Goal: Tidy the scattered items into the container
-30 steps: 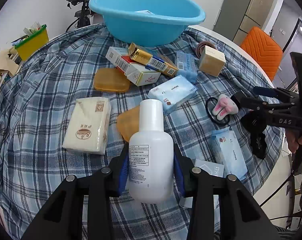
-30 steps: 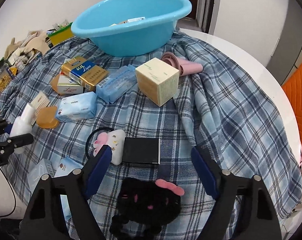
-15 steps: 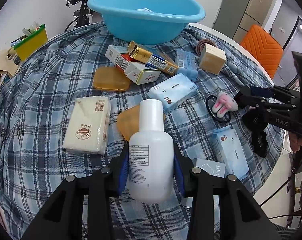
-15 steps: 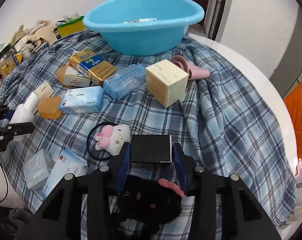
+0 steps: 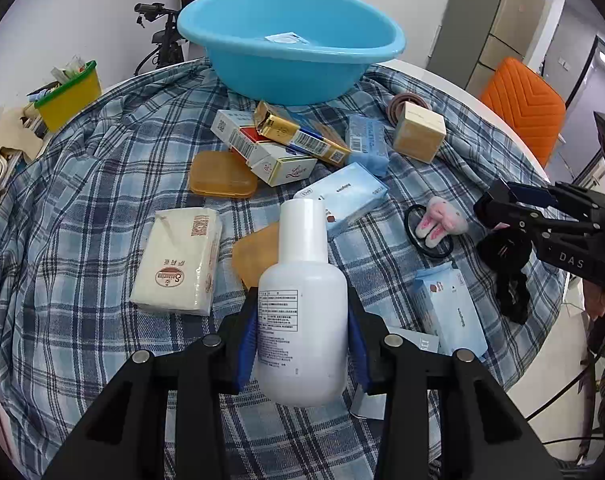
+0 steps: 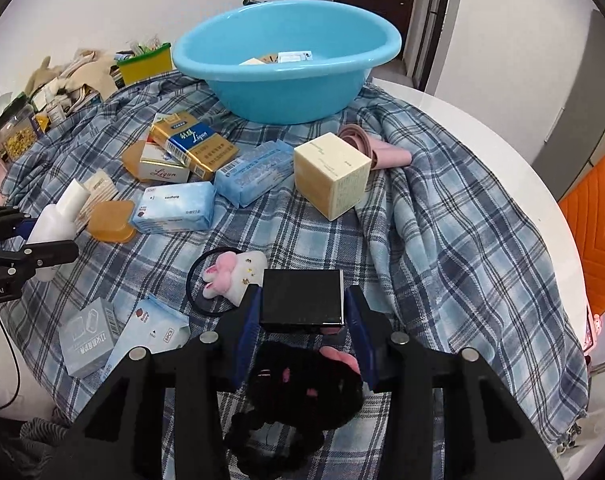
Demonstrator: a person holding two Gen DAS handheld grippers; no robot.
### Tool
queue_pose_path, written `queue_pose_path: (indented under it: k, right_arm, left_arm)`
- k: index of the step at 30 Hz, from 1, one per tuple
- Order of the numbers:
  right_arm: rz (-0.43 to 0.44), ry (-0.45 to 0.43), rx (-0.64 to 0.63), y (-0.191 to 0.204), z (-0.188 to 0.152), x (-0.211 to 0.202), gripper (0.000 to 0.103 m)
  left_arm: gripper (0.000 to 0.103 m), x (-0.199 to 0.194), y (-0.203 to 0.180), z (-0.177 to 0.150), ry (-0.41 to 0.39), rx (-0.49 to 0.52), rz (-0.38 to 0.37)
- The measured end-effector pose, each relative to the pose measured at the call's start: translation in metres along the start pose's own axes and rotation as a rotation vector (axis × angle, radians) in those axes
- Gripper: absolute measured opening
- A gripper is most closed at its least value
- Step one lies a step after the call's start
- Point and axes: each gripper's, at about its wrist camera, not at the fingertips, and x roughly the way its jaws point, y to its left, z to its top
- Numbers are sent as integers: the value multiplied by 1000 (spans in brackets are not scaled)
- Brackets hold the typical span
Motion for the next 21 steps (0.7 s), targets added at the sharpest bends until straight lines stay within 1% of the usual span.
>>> queue_pose_path:
  k: [4, 8, 13, 17, 18, 21]
  right_arm:
    - [5, -19, 11, -1, 3, -6, 41]
    - [7, -68, 20, -1, 15, -21, 41]
    - [0, -167, 43, -4, 35, -49, 41]
    - [-4, -252, 76, -4, 50, -69, 41]
    - [-3, -272, 81, -3, 52, -74, 41]
    - [-24, -344, 87, 1, 58, -89, 41]
  left_arm:
    - [41, -4, -1, 4, -14, -4, 1]
    - [41, -18, -10, 19, -60, 22, 10]
    - [41, -46, -14, 45, -176, 25, 38]
    - [41, -71, -20, 63, -301, 17, 86]
    - [41, -76, -21, 66, -327, 13, 90]
    - [41, -89, -22, 76, -382, -10, 68]
